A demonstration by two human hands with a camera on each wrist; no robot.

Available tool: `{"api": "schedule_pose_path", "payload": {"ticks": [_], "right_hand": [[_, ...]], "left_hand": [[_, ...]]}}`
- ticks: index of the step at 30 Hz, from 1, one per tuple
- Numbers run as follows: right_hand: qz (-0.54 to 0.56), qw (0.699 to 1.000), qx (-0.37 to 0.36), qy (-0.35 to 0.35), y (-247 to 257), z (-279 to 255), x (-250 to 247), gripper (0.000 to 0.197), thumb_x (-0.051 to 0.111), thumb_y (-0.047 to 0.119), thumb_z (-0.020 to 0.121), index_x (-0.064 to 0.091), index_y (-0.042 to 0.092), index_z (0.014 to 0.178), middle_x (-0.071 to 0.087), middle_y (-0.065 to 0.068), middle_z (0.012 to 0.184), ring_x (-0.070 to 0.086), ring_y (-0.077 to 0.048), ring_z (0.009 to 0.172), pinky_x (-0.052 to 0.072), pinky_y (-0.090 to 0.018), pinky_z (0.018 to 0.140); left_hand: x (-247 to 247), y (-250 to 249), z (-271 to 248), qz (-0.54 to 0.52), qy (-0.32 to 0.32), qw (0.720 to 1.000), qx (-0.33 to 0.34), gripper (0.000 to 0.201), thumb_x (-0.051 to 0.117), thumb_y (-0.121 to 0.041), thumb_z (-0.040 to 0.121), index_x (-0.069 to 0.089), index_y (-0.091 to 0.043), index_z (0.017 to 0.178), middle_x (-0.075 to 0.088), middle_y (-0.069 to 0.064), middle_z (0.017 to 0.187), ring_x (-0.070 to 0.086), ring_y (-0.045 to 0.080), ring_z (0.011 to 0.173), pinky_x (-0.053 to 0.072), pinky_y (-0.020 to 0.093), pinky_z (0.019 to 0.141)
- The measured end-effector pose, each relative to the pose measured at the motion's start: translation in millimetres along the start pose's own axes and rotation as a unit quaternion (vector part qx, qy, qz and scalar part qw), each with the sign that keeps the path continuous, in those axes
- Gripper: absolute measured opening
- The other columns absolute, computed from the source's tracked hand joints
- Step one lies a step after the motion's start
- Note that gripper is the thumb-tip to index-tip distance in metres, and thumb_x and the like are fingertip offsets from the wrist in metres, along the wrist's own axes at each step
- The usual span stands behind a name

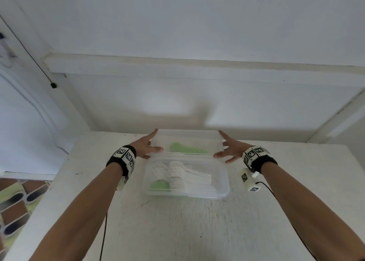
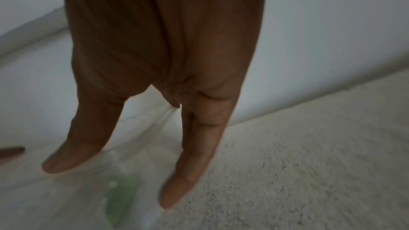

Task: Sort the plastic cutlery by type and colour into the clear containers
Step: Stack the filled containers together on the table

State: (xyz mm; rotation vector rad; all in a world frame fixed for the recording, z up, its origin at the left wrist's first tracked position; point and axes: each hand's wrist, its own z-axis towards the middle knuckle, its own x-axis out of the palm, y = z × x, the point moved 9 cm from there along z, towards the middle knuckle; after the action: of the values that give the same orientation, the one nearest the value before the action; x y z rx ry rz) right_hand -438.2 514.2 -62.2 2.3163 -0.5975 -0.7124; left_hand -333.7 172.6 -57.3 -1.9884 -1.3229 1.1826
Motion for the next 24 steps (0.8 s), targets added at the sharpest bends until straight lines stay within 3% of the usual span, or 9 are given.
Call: {"api": "schedule_pose_path", "payload": {"ticks": [3, 7, 10, 12, 13, 15, 18, 21, 24], "right_hand": [[-0.004, 1.0, -0.015, -0.003, 1.7, -2.2, -1.3, 0.145, 0.099, 0.034, 0.055, -0.002, 0.046, 0.158, 0.039, -0.01, 0.158, 0.057, -0.024, 0.128, 0.061, -0.029, 0.083], [-0.027, 0.998, -0.038, -0.034, 13.7, -8.2, -6.0, 0.127, 0.091, 0.024, 0.073, 0.0, 0.037, 0.161, 0.042, -0.013, 0.156, 0.056, -0.024, 0.128, 0.056, -0.013, 0.068], [-0.02, 0.998, -0.023, -0.051, 16.5, -15.1, -5.1, 0.133, 0.095, 0.027, 0.065, 0.003, 0.039, 0.161, 0.038, -0.014, 0.158, 0.056, -0.026, 0.13, 0.061, -0.032, 0.086], [-0.008, 0.999, -0.014, -0.042, 17.1, -23.5, 0.9, 0.133, 0.094, 0.027, 0.067, 0.001, 0.041, 0.16, 0.037, -0.014, 0.159, 0.054, -0.024, 0.129, 0.062, -0.04, 0.084], [-0.013, 0.999, -0.007, -0.032, 17.8, -28.0, 5.1, 0.134, 0.094, 0.03, 0.068, -0.003, 0.041, 0.16, 0.039, -0.015, 0.158, 0.056, -0.023, 0.124, 0.063, -0.041, 0.08], [-0.042, 0.999, 0.025, -0.01, 14.7, -35.7, 13.8, 0.143, 0.096, 0.042, 0.062, -0.009, 0.043, 0.157, 0.05, -0.017, 0.148, 0.068, -0.022, 0.109, 0.063, -0.044, 0.075], [-0.077, 0.994, 0.073, 0.003, 5.4, -41.3, 20.5, 0.135, 0.097, 0.03, 0.064, 0.0, 0.038, 0.157, 0.062, -0.018, 0.132, 0.077, -0.027, 0.082, 0.063, -0.048, 0.075], [-0.107, 0.992, 0.068, 0.009, 0.5, -43.2, 23.6, 0.122, 0.092, 0.018, 0.071, 0.006, 0.032, 0.155, 0.071, -0.005, 0.108, 0.077, -0.026, 0.079, 0.062, -0.044, 0.083], [-0.136, 0.988, 0.076, 0.015, -1.6, -42.9, 22.2, 0.135, 0.095, 0.019, 0.066, -0.004, 0.032, 0.157, 0.072, -0.003, 0.109, 0.078, -0.025, 0.078, 0.06, -0.042, 0.086]], "left_hand": [[-2.2, -1.6, 2.0, -0.007, -0.008, 1.0, -0.007, 0.111, 0.089, -0.036, 0.072, 0.016, -0.05, 0.155, 0.032, 0.012, 0.16, 0.031, 0.021, 0.145, 0.061, 0.035, 0.081], [-10.7, -5.6, 9.0, 0.0, -0.065, 0.998, 0.018, 0.112, 0.093, -0.034, 0.067, 0.025, -0.048, 0.155, 0.042, 0.017, 0.152, 0.04, 0.023, 0.138, 0.063, 0.035, 0.073], [-8.3, -8.8, 4.9, 0.029, -0.051, 0.998, 0.032, 0.11, 0.09, -0.041, 0.07, 0.02, -0.049, 0.155, 0.041, 0.018, 0.152, 0.052, 0.02, 0.127, 0.062, 0.037, 0.081], [-2.4, -3.1, -1.3, 0.056, -0.021, 0.998, 0.028, 0.11, 0.083, -0.058, 0.072, 0.01, -0.055, 0.154, 0.038, 0.015, 0.155, 0.063, 0.016, 0.116, 0.057, 0.036, 0.095], [0.7, -0.6, -4.6, 0.051, -0.007, 0.998, 0.026, 0.11, 0.08, -0.061, 0.074, 0.006, -0.056, 0.154, 0.035, 0.016, 0.157, 0.059, 0.016, 0.123, 0.054, 0.032, 0.098], [5.2, 6.3, -10.4, 0.01, 0.003, 1.0, 0.019, 0.106, 0.078, -0.053, 0.081, 0.004, -0.049, 0.157, 0.031, 0.017, 0.159, 0.047, 0.018, 0.134, 0.053, 0.025, 0.092], [8.9, 17.8, -18.0, -0.002, -0.004, 1.0, -0.007, 0.11, 0.08, -0.049, 0.08, 0.001, -0.051, 0.156, 0.045, 0.013, 0.143, 0.057, 0.021, 0.118, 0.056, 0.027, 0.077], [10.1, 25.3, -16.9, -0.002, -0.02, 1.0, -0.013, 0.111, 0.081, -0.051, 0.078, 0.002, -0.054, 0.155, 0.053, 0.018, 0.134, 0.059, 0.022, 0.112, 0.056, 0.027, 0.074], [7.0, 22.9, -14.9, -0.006, -0.051, 0.999, -0.007, 0.105, 0.082, -0.047, 0.079, 0.012, -0.05, 0.156, 0.059, 0.026, 0.123, 0.059, 0.019, 0.094, 0.056, 0.026, 0.07]]}}
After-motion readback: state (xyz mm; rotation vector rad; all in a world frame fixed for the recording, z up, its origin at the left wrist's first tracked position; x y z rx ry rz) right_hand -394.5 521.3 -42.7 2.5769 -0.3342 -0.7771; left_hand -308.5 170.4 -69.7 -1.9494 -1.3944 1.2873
